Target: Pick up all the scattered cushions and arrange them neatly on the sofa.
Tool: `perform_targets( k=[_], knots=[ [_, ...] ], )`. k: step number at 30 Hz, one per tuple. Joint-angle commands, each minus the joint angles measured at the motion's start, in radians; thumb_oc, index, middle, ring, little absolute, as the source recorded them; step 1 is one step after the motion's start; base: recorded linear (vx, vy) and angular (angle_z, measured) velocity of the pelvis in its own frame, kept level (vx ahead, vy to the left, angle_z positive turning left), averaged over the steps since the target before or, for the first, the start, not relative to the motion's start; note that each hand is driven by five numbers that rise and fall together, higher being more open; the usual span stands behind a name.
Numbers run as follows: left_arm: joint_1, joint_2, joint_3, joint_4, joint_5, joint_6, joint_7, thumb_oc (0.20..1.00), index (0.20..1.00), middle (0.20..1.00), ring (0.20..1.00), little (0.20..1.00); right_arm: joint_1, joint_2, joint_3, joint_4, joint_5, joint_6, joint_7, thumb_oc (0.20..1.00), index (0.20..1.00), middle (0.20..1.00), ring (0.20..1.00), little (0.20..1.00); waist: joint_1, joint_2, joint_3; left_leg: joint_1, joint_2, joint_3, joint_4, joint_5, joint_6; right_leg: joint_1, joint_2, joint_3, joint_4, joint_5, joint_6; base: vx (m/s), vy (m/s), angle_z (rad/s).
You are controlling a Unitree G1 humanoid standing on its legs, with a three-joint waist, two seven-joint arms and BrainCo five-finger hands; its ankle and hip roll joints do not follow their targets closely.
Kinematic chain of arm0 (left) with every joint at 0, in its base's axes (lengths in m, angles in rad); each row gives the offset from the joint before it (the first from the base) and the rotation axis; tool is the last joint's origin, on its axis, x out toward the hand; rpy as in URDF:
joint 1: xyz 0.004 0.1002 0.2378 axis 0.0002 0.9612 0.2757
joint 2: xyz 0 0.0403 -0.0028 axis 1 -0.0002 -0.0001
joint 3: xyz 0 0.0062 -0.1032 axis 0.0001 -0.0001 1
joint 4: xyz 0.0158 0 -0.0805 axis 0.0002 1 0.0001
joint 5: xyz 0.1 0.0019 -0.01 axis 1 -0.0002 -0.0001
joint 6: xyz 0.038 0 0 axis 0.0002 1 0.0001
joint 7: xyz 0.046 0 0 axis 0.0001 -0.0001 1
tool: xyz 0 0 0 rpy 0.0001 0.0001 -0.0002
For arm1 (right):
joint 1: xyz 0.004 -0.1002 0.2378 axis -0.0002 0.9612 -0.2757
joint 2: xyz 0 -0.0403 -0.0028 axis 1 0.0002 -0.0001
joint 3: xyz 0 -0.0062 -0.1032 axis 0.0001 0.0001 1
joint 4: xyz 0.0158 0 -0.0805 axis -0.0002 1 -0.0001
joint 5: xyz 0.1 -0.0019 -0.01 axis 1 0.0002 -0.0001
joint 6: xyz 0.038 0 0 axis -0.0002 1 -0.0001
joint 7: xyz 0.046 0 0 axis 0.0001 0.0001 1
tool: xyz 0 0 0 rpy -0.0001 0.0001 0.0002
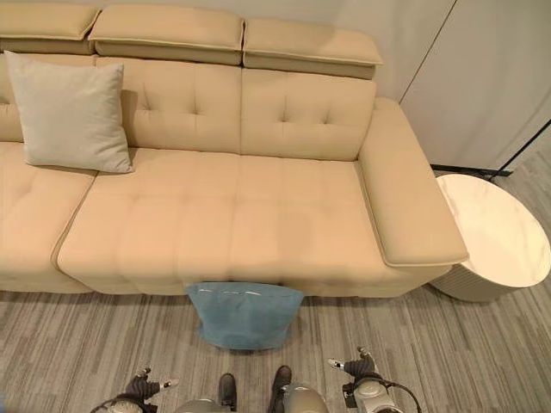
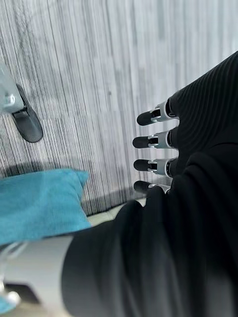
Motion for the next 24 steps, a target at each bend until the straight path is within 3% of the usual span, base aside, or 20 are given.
perform_targets(
  k=[1, 3, 5, 8, 9, 11, 24],
  knots=[
    [-0.055, -0.005, -0.034, -0.024, 0.026, -0.020, -0.006, 1.000, 1.000, 1.000, 1.000, 1.000, -0.006, -0.055, -0.011, -0.026, -0.003, -0.031, -0.024, 1.000, 1.000, 1.000, 1.000, 1.000, -0.012, -0.019, -0.008, -0.092, -0.015, -0.068, 0.153, -0.063, -0.075, 0.038, -0.018, 0.031, -0.083, 0.082, 0.058, 0.01, -0.080, 0.66],
    [-0.057, -0.020, -0.038, -0.030, 0.014, -0.018, -0.011, 1.000, 1.000, 1.000, 1.000, 1.000, -0.009, -0.064, -0.008, -0.023, 0.000, -0.033, -0.024, 1.000, 1.000, 1.000, 1.000, 1.000, -0.013, -0.022, 0.010, -0.155, 0.003, -0.071, 0.274, -0.083, -0.096, 0.058, -0.027, 0.025, -0.098, 0.077, 0.046, 0.00, -0.040, 0.54],
    [-0.056, -0.025, -0.043, -0.034, 0.003, -0.017, -0.015, 1.000, 1.000, 1.000, 1.000, 1.000, -0.013, -0.067, -0.001, -0.019, 0.001, -0.033, -0.025, 1.000, 1.000, 1.000, 1.000, 1.000, -0.007, -0.024, 0.012, -0.174, 0.018, -0.095, 0.275, -0.077, -0.096, 0.074, -0.026, 0.034, -0.112, 0.071, 0.043, 0.07, 0.001, 0.01],
    [-0.061, -0.024, -0.053, -0.041, -0.010, -0.014, -0.007, 1.000, 1.000, 1.000, 1.000, 1.000, -0.019, -0.068, 0.006, -0.025, 0.000, -0.030, -0.031, 1.000, 1.000, 1.000, 1.000, 1.000, 0.004, -0.032, 0.012, -0.211, 0.055, -0.139, 0.219, -0.023, -0.103, 0.078, -0.027, 0.049, -0.120, 0.062, 0.047, 0.11, 0.054, -0.12],
    [-0.065, -0.024, -0.057, -0.045, -0.016, -0.013, -0.004, 1.000, 1.000, 1.000, 1.000, 1.000, -0.020, -0.071, 0.006, -0.025, -0.001, -0.026, -0.034, 1.000, 1.000, 1.000, 1.000, 1.000, 0.007, -0.025, 0.016, -0.229, 0.072, -0.157, 0.196, 0.009, -0.109, 0.080, -0.025, 0.055, -0.116, 0.048, 0.043, 0.14, 0.163, -0.25],
    [-0.061, -0.027, -0.056, -0.047, -0.011, -0.010, -0.003, 1.000, 1.000, 1.000, 1.000, 1.000, -0.015, -0.072, -0.002, -0.029, -0.001, -0.027, -0.033, 1.000, 1.000, 1.000, 1.000, 1.000, 0.002, -0.006, 0.003, -0.189, 0.087, -0.165, 0.127, 0.023, -0.116, 0.094, -0.022, 0.068, -0.119, 0.037, 0.045, 0.17, 0.197, -0.27],
    [-0.111, 0.007, -0.055, -0.099, -0.041, -0.031, 0.028, 1.000, 1.000, 1.000, 1.000, 1.000, -0.064, -0.060, 0.013, -0.074, 0.008, -0.024, -0.051, 1.000, 1.000, 1.000, 1.000, 1.000, 0.010, -0.004, 0.040, -0.177, 0.029, -0.119, 0.112, -0.015, -0.075, 0.019, -0.101, 0.117, -0.081, 0.085, 0.093, 0.01, 0.126, -0.15]
  ],
)
